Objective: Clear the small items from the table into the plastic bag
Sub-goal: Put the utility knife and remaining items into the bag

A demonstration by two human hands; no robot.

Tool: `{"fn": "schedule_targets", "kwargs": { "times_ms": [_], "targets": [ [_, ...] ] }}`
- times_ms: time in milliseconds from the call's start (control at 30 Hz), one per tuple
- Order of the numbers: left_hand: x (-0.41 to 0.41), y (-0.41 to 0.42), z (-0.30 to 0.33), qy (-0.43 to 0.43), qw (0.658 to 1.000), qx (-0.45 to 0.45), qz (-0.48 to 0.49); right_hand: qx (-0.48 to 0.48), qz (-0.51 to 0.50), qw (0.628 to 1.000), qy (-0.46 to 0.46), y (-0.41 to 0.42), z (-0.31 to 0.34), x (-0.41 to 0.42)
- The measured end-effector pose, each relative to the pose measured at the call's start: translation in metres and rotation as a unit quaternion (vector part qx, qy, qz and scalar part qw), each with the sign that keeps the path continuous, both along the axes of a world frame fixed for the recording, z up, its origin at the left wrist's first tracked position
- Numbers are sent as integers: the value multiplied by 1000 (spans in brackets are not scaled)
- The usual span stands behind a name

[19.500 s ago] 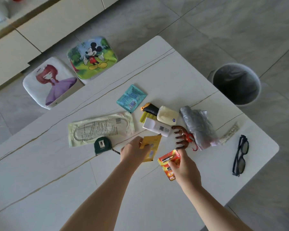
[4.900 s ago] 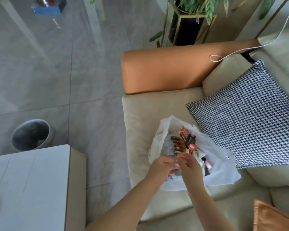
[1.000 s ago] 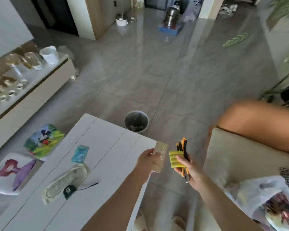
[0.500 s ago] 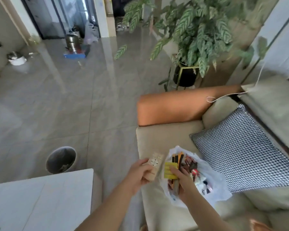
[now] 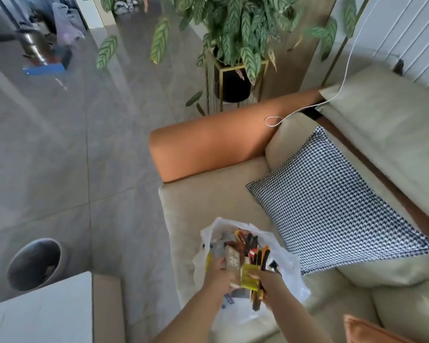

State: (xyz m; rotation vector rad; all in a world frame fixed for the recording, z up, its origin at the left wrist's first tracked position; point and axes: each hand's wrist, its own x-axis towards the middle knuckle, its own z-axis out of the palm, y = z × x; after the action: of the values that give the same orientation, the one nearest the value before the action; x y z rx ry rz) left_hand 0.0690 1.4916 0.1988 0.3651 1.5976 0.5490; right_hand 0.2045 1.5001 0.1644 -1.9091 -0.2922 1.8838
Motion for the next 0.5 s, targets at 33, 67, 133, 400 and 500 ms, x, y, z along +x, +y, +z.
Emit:
{"fn": "schedule_targets", "kwargs": {
  "times_ms": [33,67,133,400,500],
  "targets": [
    [4,6,-10,14,1000,-15,13,-2,8,1000,-14,5,-9,1],
    [8,12,-17,16,999,-27,31,-9,16,999,-36,8,-16,1],
    [15,24,-32,12,997,-52,62,-4,31,996,-78,17,-28,0],
    [11,43,-97,20,995,-73,64,50,230,939,-250,39,-62,-4],
    [11,44,-84,39,997,-60,42,45,262,929,-257,37,-70,-7]
  ]
}}
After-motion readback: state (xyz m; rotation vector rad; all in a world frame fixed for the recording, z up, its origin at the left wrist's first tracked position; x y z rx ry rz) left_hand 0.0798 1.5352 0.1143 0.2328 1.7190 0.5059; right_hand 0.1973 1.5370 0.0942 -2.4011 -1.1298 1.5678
